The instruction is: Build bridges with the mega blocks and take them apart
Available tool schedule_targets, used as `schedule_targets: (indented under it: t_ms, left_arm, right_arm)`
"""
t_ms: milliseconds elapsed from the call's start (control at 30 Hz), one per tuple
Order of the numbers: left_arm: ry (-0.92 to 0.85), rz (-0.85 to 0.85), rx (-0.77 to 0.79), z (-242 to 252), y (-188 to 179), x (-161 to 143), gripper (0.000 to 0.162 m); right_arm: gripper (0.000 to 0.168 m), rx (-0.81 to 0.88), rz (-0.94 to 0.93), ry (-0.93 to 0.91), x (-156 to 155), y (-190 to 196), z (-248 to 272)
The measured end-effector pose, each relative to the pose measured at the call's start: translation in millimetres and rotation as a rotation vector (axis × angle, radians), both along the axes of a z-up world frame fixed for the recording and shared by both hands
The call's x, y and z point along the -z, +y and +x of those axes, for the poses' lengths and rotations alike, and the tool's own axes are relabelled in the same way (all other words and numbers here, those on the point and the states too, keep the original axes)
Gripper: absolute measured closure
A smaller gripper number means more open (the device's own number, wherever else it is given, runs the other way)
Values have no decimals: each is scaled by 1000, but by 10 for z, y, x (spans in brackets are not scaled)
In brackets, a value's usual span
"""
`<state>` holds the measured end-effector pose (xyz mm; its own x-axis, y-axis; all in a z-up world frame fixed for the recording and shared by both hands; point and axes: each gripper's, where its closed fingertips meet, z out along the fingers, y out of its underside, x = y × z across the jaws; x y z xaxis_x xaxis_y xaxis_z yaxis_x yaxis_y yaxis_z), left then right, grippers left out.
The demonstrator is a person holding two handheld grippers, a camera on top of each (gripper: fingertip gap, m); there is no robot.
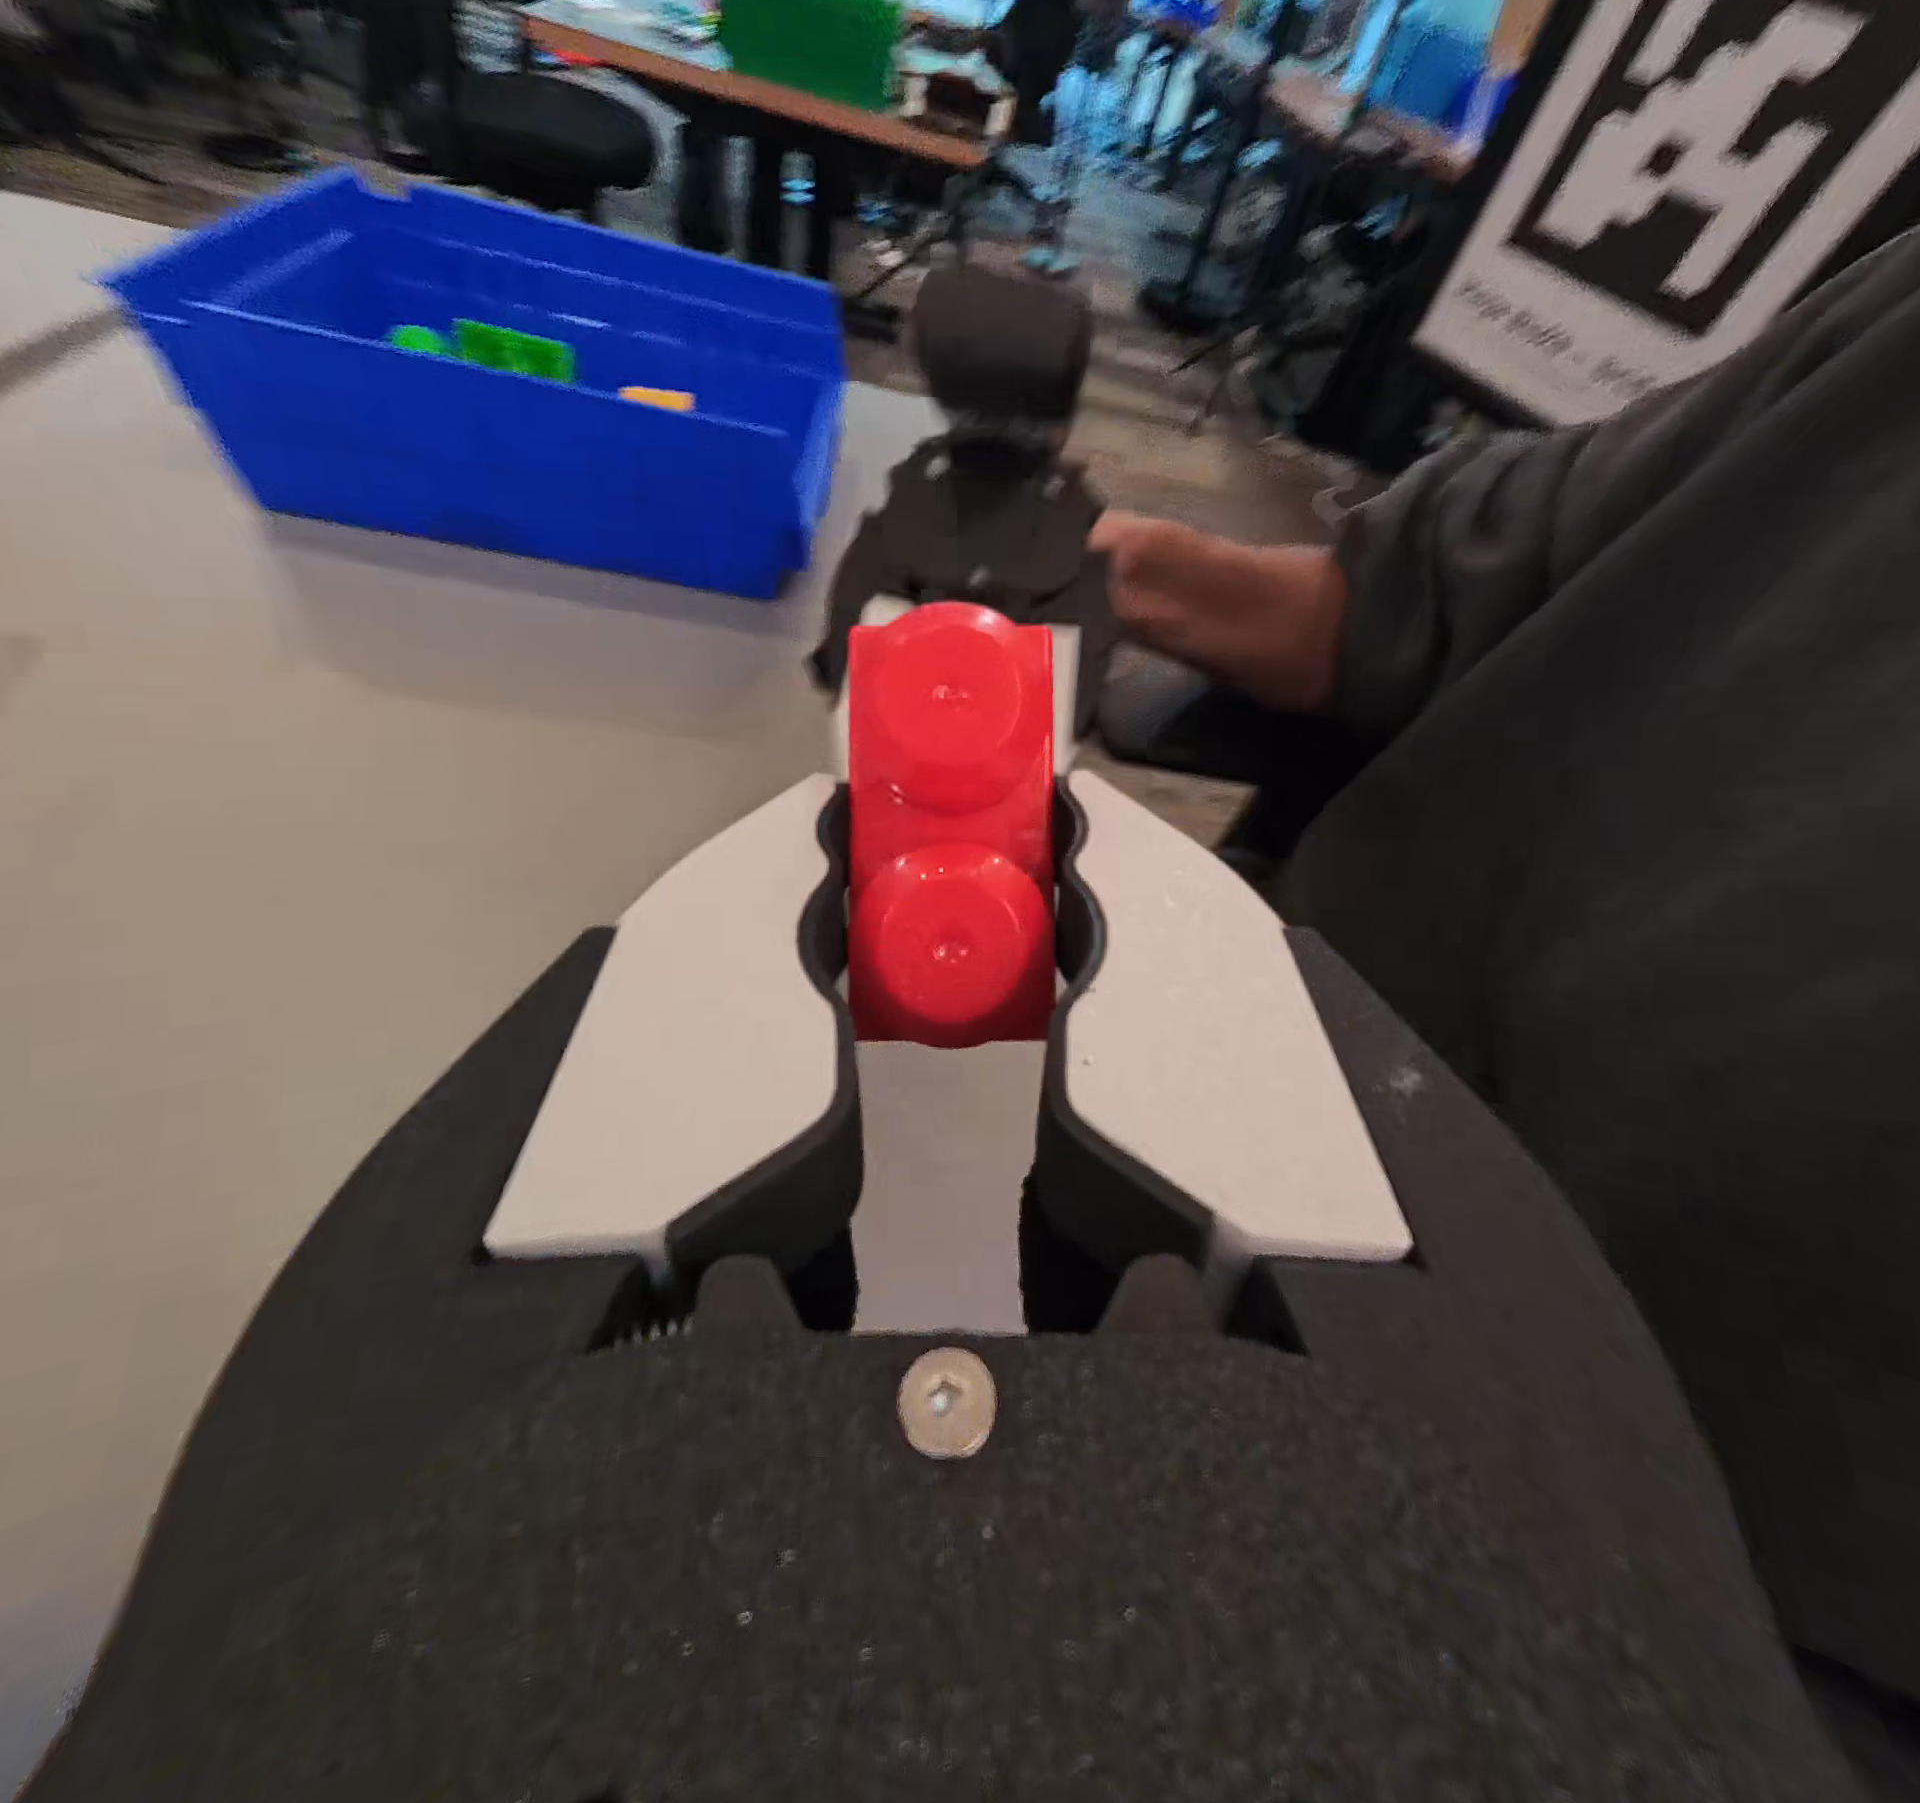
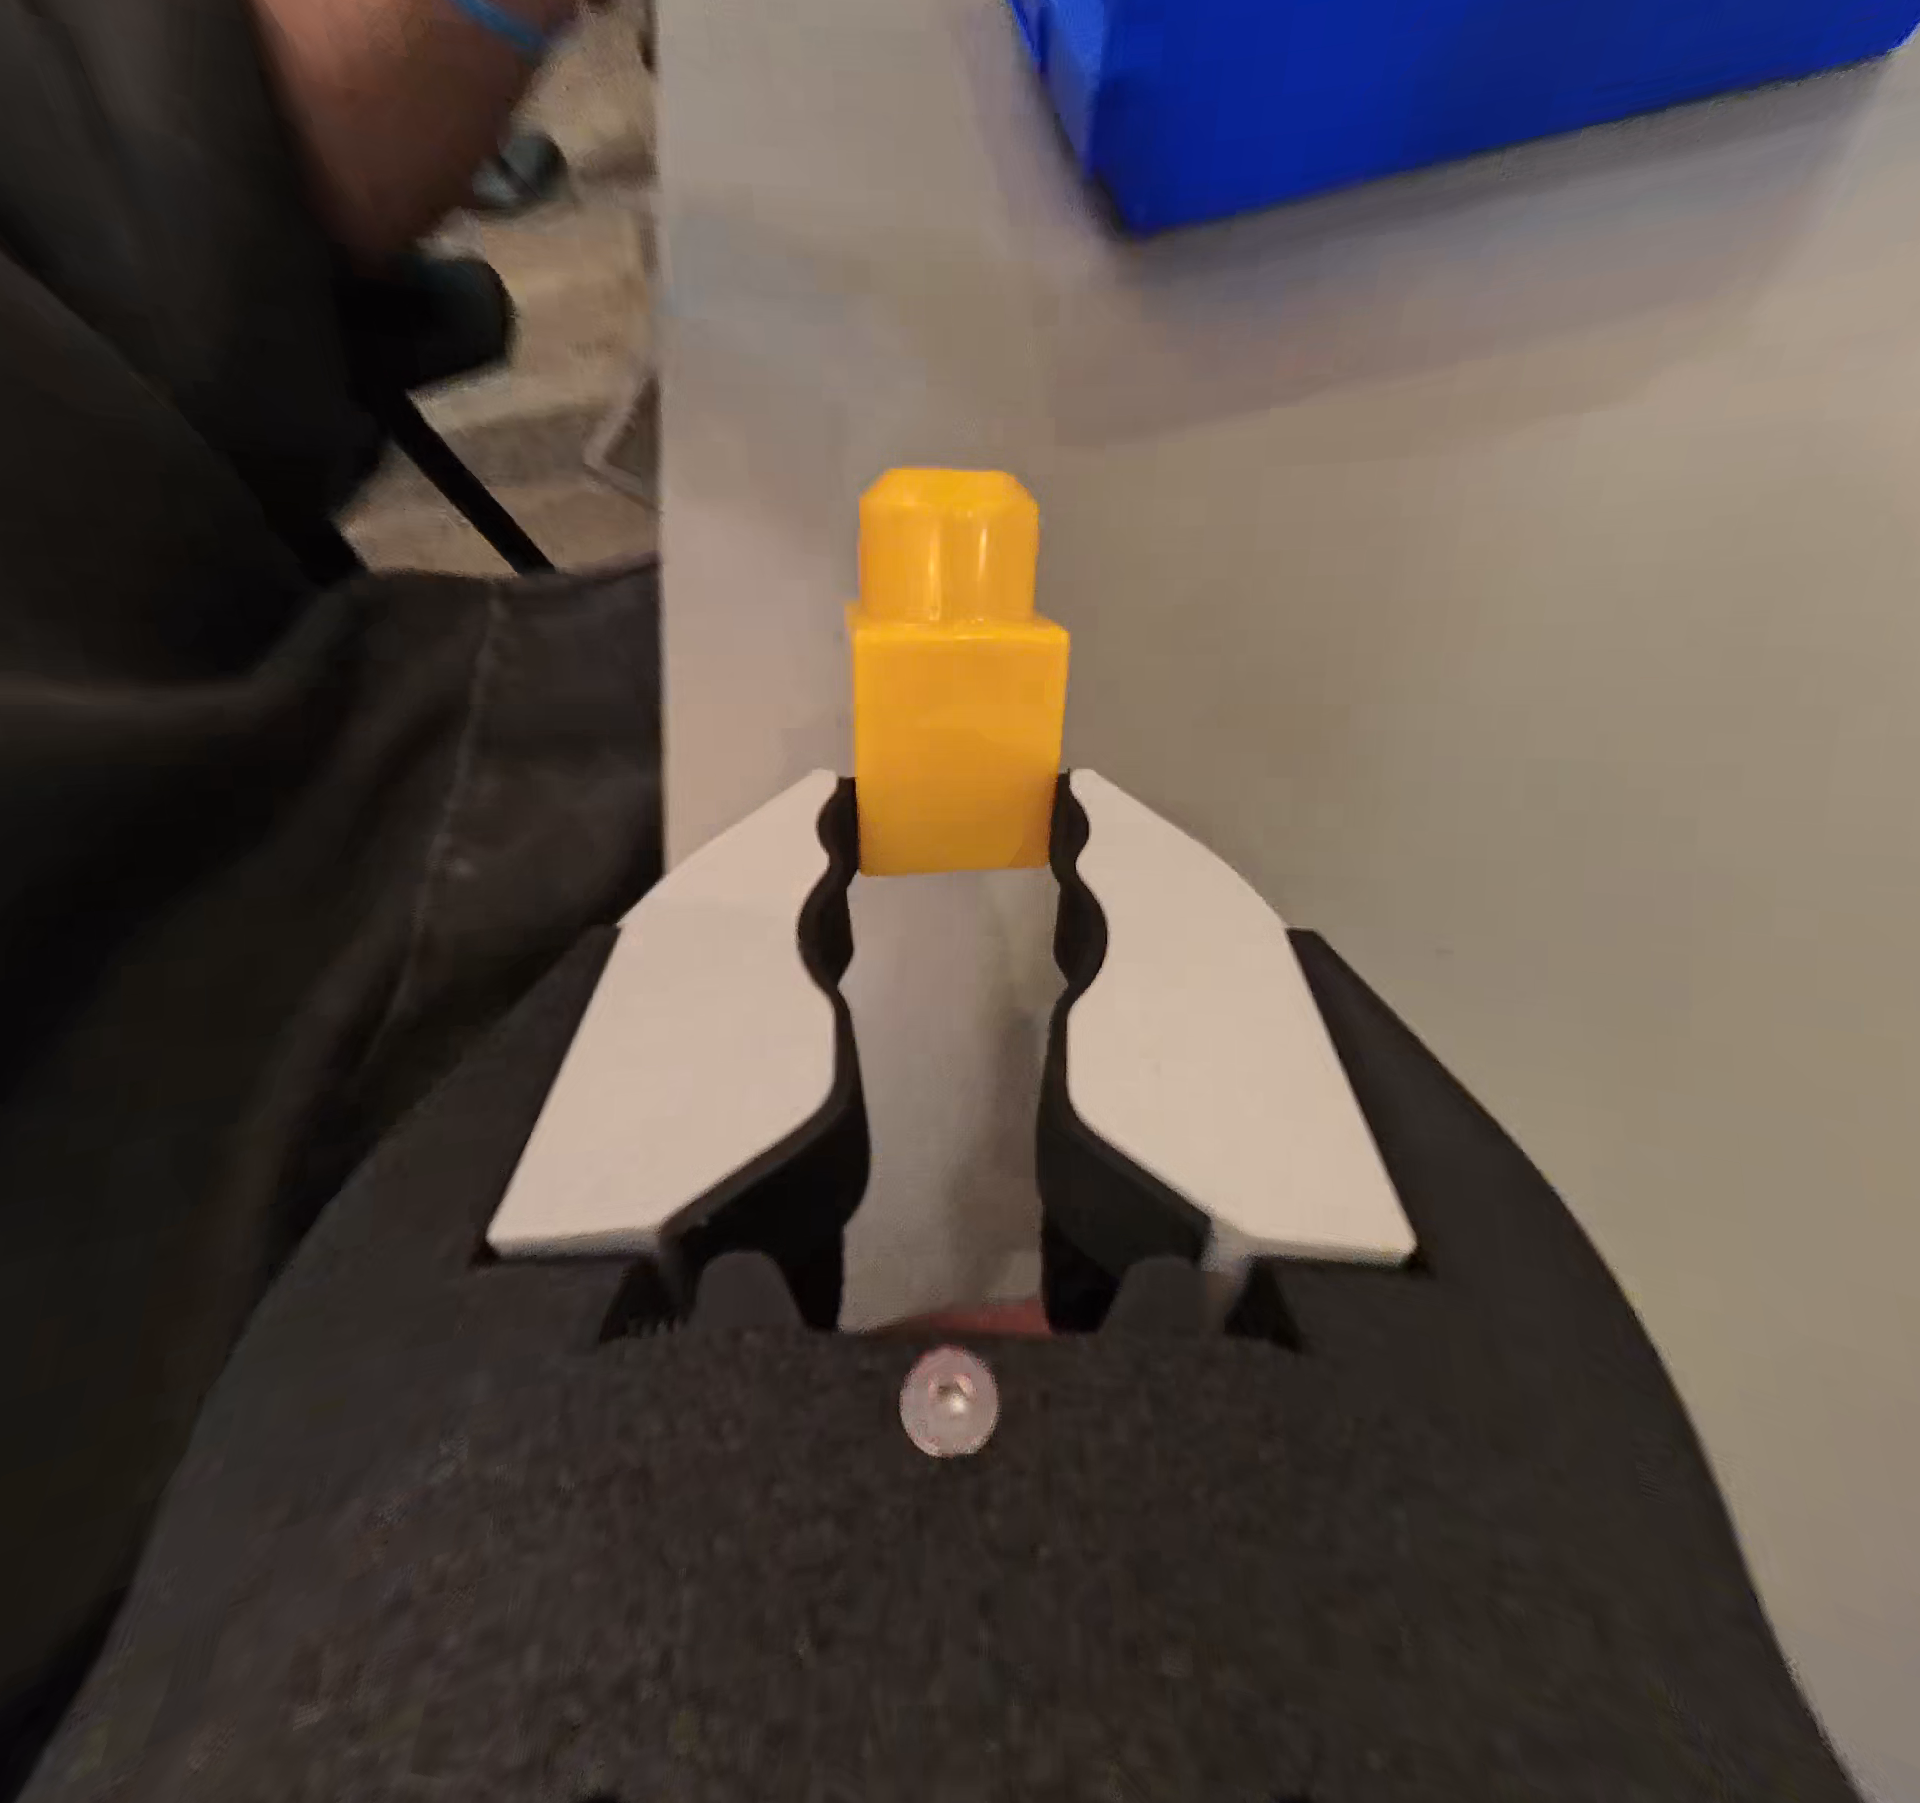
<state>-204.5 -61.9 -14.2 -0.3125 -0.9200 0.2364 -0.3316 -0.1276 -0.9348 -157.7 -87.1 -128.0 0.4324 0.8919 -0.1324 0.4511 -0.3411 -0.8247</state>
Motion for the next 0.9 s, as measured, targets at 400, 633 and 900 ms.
schedule_targets:
  t_ms: [400, 633, 900]
  left_arm:
    - [67, 35, -179, 48, 216, 444, 126]
    - [69, 72, -135, 126, 90, 402, 126]
    - [89, 92, -128, 134, 19, 433, 126]
  right_arm:
    - [132, 889, 236, -55, -1307, 487, 2899]
    - [132, 949, -313, -84, -411, 1437, 3524]
    - [132, 855, -583, -365, 231, 1949, 3375]
